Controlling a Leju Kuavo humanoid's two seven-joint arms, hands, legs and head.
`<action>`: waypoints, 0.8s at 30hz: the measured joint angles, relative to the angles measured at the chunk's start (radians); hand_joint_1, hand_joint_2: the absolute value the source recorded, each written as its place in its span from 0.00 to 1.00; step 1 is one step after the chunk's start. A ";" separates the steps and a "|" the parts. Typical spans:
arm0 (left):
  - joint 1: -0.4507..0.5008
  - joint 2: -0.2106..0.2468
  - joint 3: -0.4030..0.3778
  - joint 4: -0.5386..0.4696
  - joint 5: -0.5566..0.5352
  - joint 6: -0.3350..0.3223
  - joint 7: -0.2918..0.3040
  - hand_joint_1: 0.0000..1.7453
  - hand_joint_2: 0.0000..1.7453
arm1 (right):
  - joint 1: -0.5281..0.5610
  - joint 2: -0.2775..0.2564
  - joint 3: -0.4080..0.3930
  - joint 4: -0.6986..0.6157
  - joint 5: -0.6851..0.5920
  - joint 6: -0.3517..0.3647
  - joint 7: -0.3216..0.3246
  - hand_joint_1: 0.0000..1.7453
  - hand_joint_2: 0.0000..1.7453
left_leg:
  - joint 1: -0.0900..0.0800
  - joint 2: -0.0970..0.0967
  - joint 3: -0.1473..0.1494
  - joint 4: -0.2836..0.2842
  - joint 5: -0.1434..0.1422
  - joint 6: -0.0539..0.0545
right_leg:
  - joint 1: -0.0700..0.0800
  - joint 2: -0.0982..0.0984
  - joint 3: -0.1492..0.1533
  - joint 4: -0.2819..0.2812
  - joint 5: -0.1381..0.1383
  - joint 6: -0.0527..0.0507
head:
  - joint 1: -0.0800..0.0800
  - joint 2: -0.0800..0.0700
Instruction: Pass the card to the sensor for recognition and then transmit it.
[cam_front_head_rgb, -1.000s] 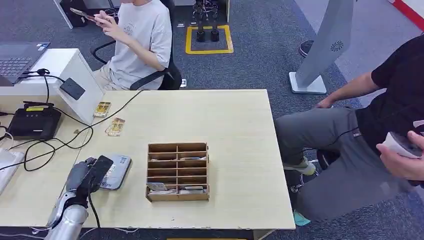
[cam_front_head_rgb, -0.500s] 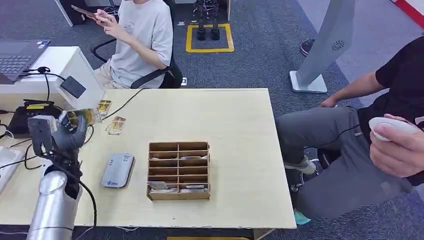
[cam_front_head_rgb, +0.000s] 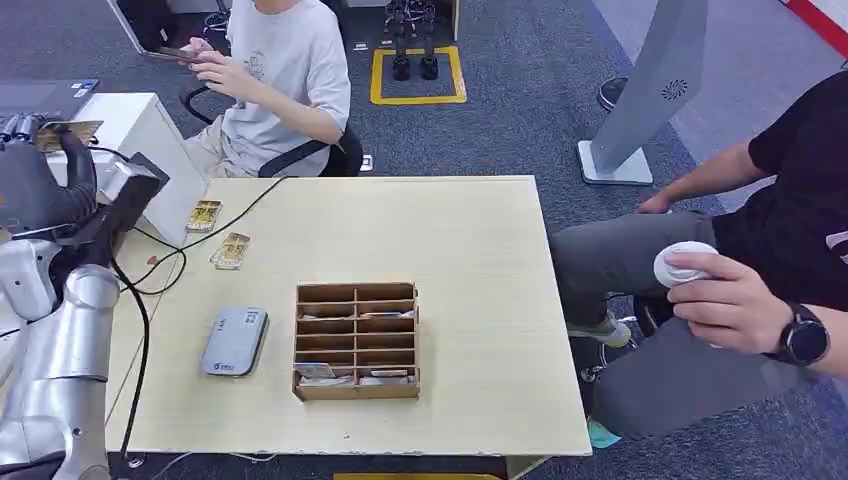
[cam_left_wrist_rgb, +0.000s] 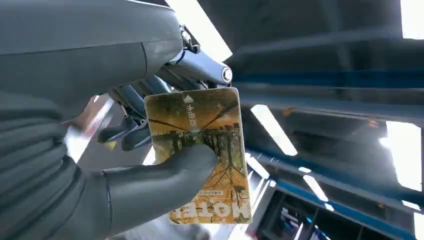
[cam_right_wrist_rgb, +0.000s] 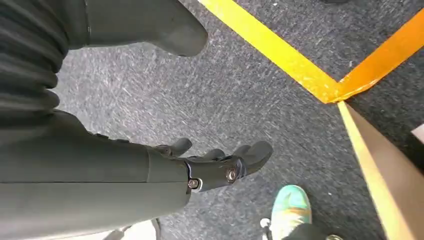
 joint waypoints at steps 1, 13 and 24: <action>0.005 0.005 0.000 0.005 -0.071 0.002 -0.011 1.00 1.00 | -0.002 0.000 0.002 0.000 0.003 0.000 -0.002 0.00 1.00 | 0.000 0.000 0.000 0.000 0.000 0.000 | 0.000 0.000 0.000 0.000 0.000 0.000 | 0.000 0.000; 0.046 -0.015 0.022 0.014 -0.229 0.005 -0.082 1.00 1.00 | -0.007 0.001 0.004 -0.007 0.019 0.002 -0.006 0.00 1.00 | 0.000 0.000 -0.002 0.000 0.000 0.000 | 0.000 0.000 -0.002 0.000 0.000 0.000 | 0.000 0.000; 0.044 -0.044 0.034 0.031 -0.153 0.007 -0.130 0.00 1.00 | -0.007 0.003 0.004 -0.009 0.029 0.000 -0.011 0.00 1.00 | 0.000 0.000 -0.002 0.000 0.000 0.000 | 0.000 0.000 -0.003 0.000 0.000 0.000 | 0.000 0.000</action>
